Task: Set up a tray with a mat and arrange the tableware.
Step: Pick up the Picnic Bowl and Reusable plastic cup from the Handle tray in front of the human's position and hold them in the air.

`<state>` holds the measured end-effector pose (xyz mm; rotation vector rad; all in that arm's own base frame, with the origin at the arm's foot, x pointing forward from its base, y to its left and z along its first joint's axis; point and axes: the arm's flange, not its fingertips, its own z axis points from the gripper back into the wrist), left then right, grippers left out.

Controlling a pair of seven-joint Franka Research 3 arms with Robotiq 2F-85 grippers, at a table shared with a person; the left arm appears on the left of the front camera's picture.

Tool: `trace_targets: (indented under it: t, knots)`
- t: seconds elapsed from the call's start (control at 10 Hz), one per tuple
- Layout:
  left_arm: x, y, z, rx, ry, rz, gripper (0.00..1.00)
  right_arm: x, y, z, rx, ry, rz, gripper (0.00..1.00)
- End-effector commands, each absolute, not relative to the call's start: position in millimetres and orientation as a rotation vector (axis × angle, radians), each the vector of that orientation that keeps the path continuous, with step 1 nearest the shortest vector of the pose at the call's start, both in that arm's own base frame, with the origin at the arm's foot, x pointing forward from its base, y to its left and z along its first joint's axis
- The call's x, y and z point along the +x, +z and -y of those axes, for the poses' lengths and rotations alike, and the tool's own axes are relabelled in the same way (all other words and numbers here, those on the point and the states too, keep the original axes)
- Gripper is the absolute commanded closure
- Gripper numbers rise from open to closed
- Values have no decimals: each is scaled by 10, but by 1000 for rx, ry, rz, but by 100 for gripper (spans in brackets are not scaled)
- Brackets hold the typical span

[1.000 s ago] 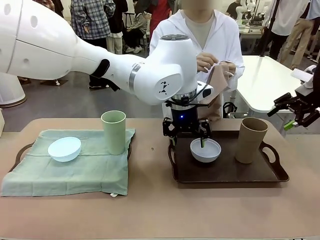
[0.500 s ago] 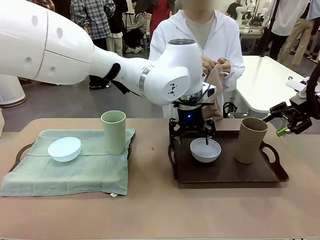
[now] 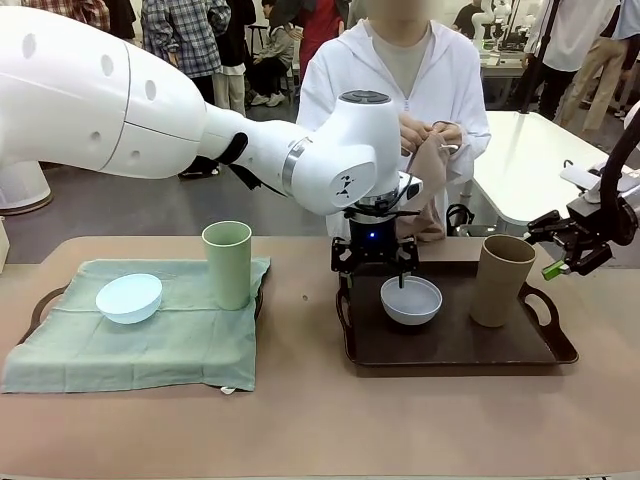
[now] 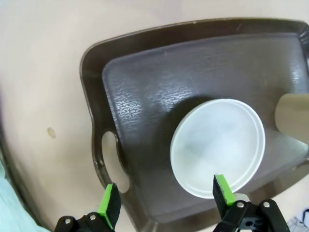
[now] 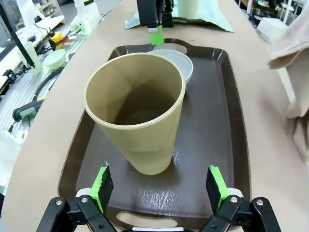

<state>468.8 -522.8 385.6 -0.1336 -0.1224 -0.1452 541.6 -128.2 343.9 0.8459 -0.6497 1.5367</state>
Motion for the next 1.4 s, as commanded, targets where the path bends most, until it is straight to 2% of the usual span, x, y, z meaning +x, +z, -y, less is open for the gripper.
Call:
trace_targets:
  t: [0.0, 1.3]
  knots:
    - [4748, 3848, 5291, -97, -104, 139, 0, 5400, 3335, 1236, 858, 1522, 661, 0]
    - [5023, 3591, 5222, -56, -45, 122, 0, 5189, 3085, 912, 891, 1550, 640, 0]
